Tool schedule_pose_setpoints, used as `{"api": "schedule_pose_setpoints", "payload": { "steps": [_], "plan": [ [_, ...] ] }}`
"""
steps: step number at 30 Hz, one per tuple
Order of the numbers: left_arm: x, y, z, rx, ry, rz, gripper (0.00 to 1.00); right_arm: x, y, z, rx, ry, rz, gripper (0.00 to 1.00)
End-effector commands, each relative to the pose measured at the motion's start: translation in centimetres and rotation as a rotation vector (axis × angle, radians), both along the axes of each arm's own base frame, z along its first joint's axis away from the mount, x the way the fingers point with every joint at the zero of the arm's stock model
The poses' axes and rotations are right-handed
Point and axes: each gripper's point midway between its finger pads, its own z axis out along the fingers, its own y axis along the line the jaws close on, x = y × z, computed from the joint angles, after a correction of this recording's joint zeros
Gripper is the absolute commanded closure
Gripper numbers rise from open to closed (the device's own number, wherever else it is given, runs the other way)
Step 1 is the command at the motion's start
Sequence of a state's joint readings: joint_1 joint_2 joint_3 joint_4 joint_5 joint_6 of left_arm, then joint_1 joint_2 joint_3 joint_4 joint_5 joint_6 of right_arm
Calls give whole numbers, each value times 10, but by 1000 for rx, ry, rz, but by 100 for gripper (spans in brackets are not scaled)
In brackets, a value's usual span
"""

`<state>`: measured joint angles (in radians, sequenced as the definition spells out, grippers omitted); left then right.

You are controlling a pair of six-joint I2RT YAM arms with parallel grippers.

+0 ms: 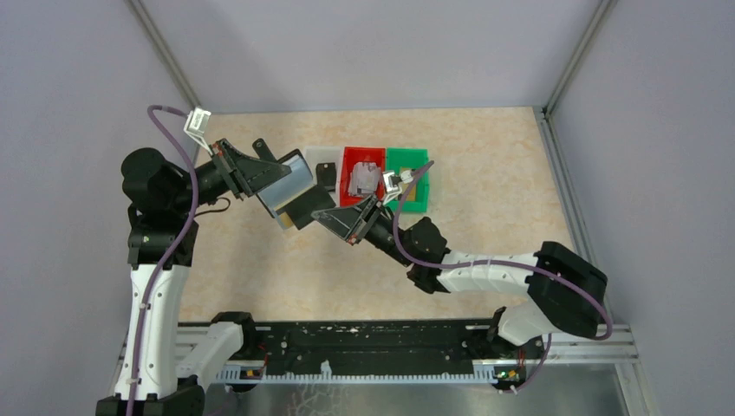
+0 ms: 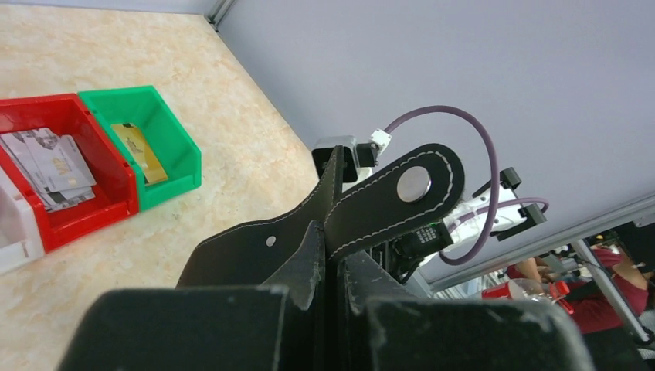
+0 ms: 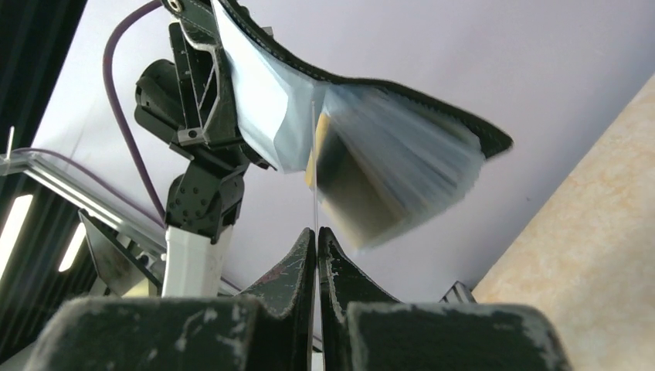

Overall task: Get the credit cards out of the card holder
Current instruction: Remove the credit card from the card holder, then place the credit card in the storage box.

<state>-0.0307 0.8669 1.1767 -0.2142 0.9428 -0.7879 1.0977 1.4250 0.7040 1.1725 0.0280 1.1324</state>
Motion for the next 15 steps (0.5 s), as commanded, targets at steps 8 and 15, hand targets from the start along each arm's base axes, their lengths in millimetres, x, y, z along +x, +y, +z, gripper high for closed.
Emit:
{"api": "schedule_pose_setpoints", "payload": {
  "steps": [8, 15],
  "plan": [
    [15, 17, 17, 138, -206, 147, 100, 19, -69, -23, -282, -8, -123, 100],
    [10, 12, -7, 182, -195, 73, 100, 80, -82, -38, -647, -25, -182, 100]
  ]
}}
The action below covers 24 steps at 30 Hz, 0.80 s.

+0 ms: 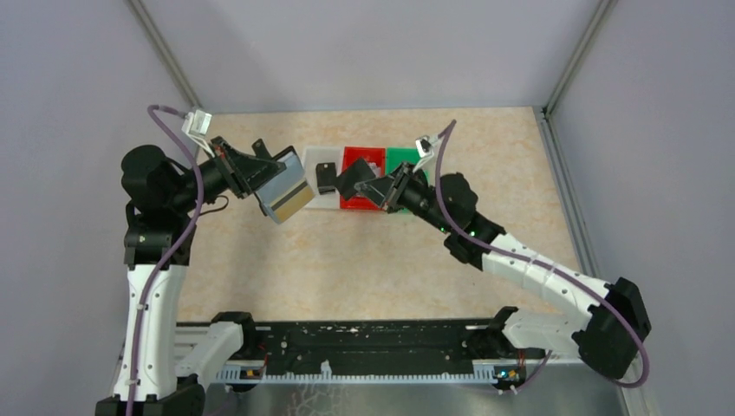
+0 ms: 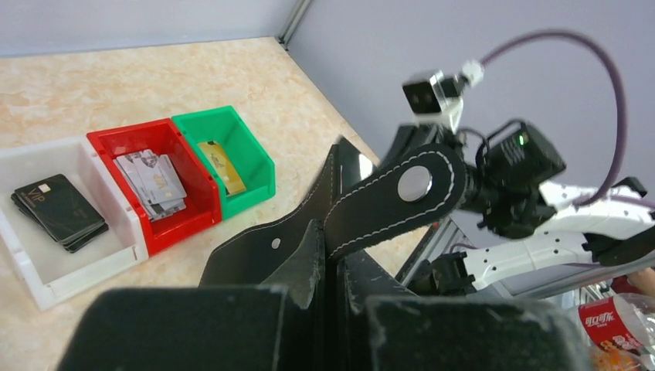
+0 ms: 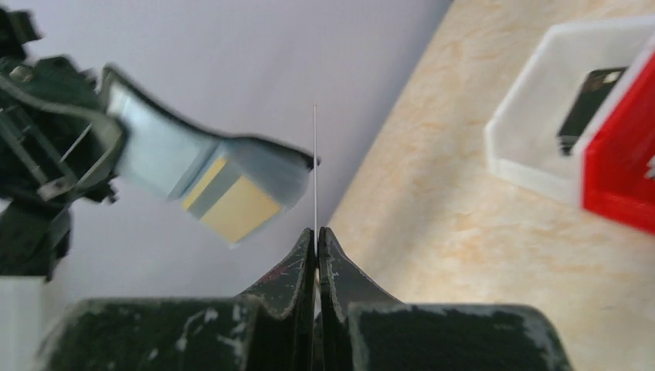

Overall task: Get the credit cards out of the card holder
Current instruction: Place the credit card in the storage box.

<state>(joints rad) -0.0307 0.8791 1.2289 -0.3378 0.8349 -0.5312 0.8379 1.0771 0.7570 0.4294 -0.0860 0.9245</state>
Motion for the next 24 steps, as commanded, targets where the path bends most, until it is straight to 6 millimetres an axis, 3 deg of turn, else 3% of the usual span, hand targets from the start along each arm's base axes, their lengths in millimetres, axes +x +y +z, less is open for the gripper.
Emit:
{"api": "schedule_pose_setpoints", "payload": {
  "steps": [1, 3, 7, 14, 19, 24],
  "plan": [
    [-13, -6, -1, 50, -80, -89, 100, 35, 2, -24, -306, 13, 24, 100],
    [-24, -14, -3, 96, -117, -210, 100, 58, 9, -30, -428, -1, 29, 100],
    [-20, -12, -7, 138, -100, -213, 100, 107, 28, -46, -585, 18, 83, 100],
    [-39, -17, -10, 119, -143, -281, 100, 172, 71, -99, -739, 84, 189, 100],
    [-45, -21, -20, 104, -103, -349, 100, 201, 94, -138, -771, 127, 208, 100],
    [-49, -23, -29, 92, -86, -382, 100, 216, 108, -172, -766, 164, 213, 100]
  ]
}}
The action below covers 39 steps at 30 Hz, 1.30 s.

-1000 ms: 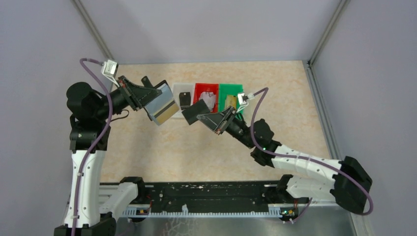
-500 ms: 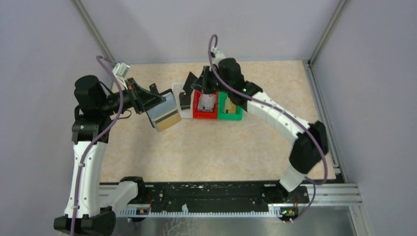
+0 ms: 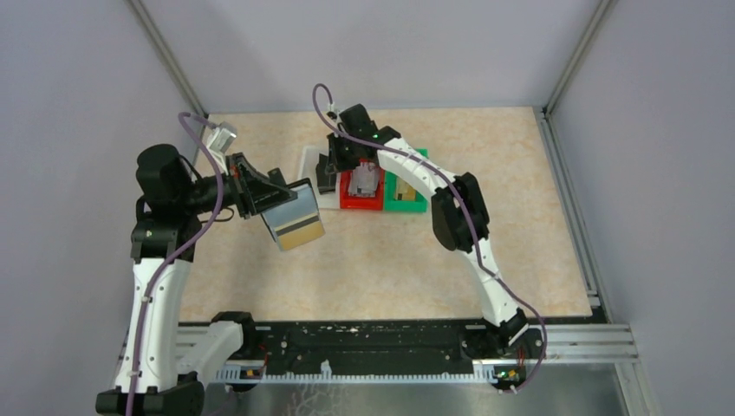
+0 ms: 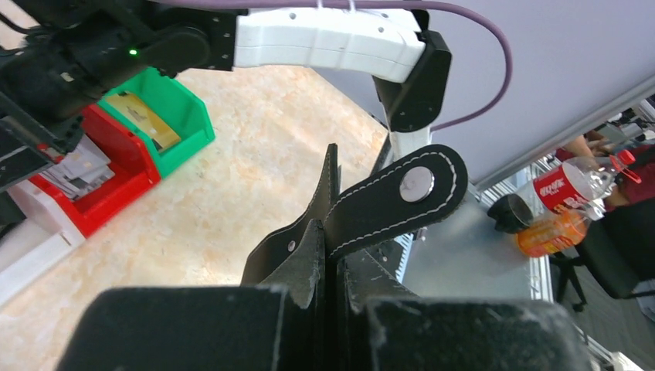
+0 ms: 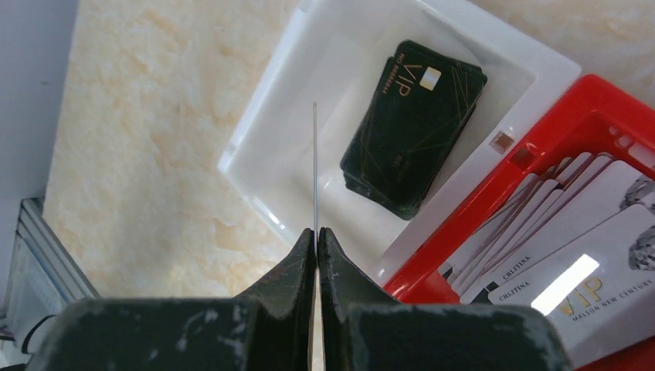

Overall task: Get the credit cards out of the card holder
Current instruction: Place the credit card in the storage box.

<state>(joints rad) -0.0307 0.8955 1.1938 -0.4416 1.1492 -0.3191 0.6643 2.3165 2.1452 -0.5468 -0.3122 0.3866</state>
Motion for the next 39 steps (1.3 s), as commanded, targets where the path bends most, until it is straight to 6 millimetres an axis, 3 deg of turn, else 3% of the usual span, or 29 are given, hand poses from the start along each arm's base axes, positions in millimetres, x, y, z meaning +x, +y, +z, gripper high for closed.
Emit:
{"api": "schedule_pose_setpoints", "payload": {
  "steps": [1, 16, 23, 28, 31, 34, 39],
  "plan": [
    [-10, -3, 3, -12, -53, -68, 100, 13, 8, 10, 40, -28, 8, 100],
    [-18, -5, 12, -38, -50, -111, 100, 26, 13, -14, 14, -71, -56, 100],
    [-24, -6, 15, -42, -59, -136, 100, 40, 13, -4, 19, -140, -85, 100],
    [-29, -7, 14, -38, -60, -156, 100, 45, 12, 0, 9, -161, -95, 73],
    [-31, -7, 13, -37, -56, -164, 100, 46, 8, 10, 6, -183, -107, 63],
    [-34, -7, 14, -37, -59, -169, 100, 49, -1, 30, -8, -238, -132, 61],
    [-37, -7, 15, -36, -67, -174, 100, 46, -19, 86, -5, -335, -168, 59]
  ]
}}
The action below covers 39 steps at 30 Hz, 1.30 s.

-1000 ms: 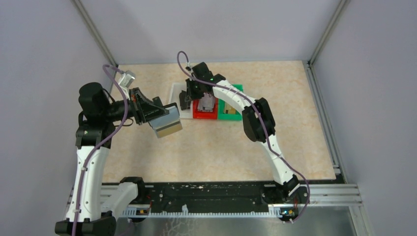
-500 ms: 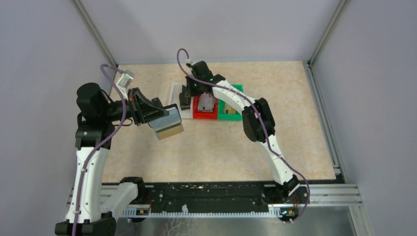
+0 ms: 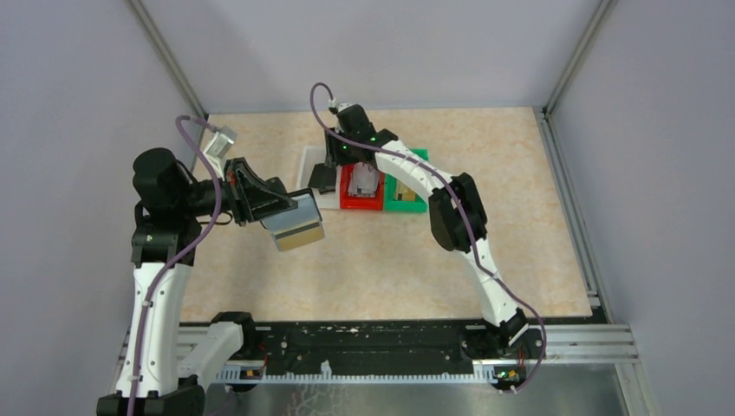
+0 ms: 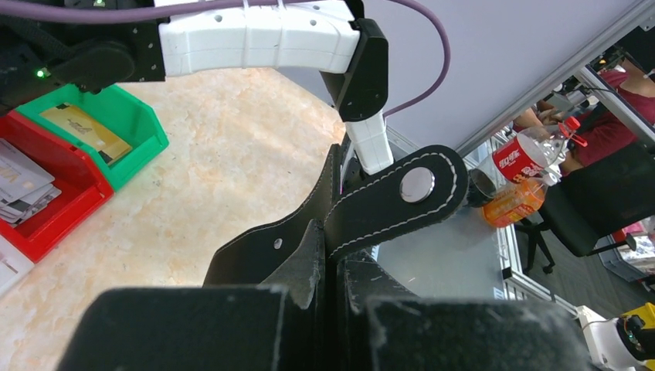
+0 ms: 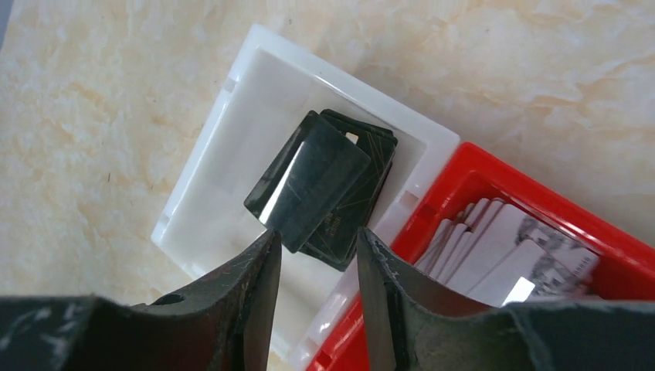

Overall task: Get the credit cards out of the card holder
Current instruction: Place the credit card in the storage box, then remove the credit card from the card holder.

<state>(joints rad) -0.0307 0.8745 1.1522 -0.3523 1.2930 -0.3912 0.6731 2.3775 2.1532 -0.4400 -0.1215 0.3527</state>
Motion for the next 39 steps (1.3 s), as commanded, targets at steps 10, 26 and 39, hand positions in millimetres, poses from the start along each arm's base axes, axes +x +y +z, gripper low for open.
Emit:
{"api": "schedule_pose_setpoints", "payload": {
  "steps": [10, 26, 39],
  "plan": [
    [-12, -1, 9, -19, -55, -35, 100, -108, -53, 272, 312, -452, 233, 18],
    [-24, -2, 6, -26, -29, -98, 100, -327, -37, 297, 555, -417, 888, 1],
    [-39, -2, 10, -27, -27, -157, 100, -355, 6, 257, 451, -269, 1062, 39]
  ]
}}
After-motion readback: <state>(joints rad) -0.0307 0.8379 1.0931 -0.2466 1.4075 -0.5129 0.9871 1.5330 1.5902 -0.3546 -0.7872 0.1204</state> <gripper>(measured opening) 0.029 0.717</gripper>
